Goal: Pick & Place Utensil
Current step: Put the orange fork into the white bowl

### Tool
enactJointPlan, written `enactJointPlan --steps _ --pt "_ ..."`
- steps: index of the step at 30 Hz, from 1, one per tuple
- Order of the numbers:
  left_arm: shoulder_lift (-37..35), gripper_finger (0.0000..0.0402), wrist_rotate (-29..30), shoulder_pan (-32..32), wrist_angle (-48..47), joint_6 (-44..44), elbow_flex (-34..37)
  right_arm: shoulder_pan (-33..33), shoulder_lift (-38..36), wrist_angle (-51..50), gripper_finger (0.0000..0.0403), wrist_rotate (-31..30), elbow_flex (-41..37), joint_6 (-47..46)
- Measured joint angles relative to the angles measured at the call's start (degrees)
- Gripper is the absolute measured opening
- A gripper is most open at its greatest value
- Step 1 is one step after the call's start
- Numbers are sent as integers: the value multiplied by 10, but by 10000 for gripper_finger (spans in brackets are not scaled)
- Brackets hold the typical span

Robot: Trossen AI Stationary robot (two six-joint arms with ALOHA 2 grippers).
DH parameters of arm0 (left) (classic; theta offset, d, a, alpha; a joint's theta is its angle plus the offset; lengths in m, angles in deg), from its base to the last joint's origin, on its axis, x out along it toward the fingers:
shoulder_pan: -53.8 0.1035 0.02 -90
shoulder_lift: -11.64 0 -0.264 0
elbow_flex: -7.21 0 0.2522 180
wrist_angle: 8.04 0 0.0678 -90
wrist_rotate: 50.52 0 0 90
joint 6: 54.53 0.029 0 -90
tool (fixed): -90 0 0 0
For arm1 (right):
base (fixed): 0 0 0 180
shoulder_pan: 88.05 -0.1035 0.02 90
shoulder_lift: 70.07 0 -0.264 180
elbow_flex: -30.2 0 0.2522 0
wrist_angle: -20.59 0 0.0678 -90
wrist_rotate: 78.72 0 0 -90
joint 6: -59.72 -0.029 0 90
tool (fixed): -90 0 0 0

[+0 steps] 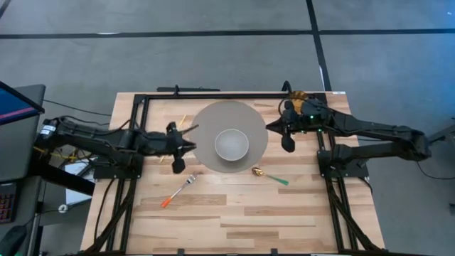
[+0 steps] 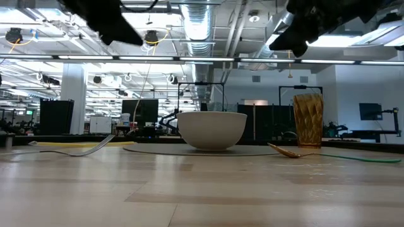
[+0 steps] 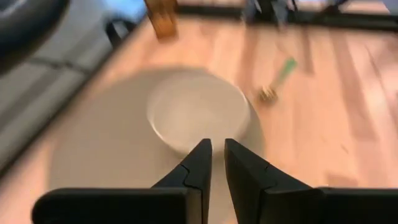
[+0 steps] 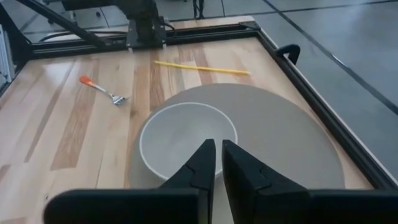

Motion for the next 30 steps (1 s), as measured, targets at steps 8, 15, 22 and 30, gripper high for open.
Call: enactJointPlan --steps 8,15,22,30 --pt "5 59 -108 -26 -155 -180 1 0 13 15 20 0 0 0" --pt "69 100 -222 -66 -206 -282 1 0 13 29 17 0 0 0" --pt "173 128 -288 -102 -223 -358 31 0 13 32 17 0 0 0" --pt "264 123 -291 -103 -190 -411 32 0 13 40 13 0 0 1"
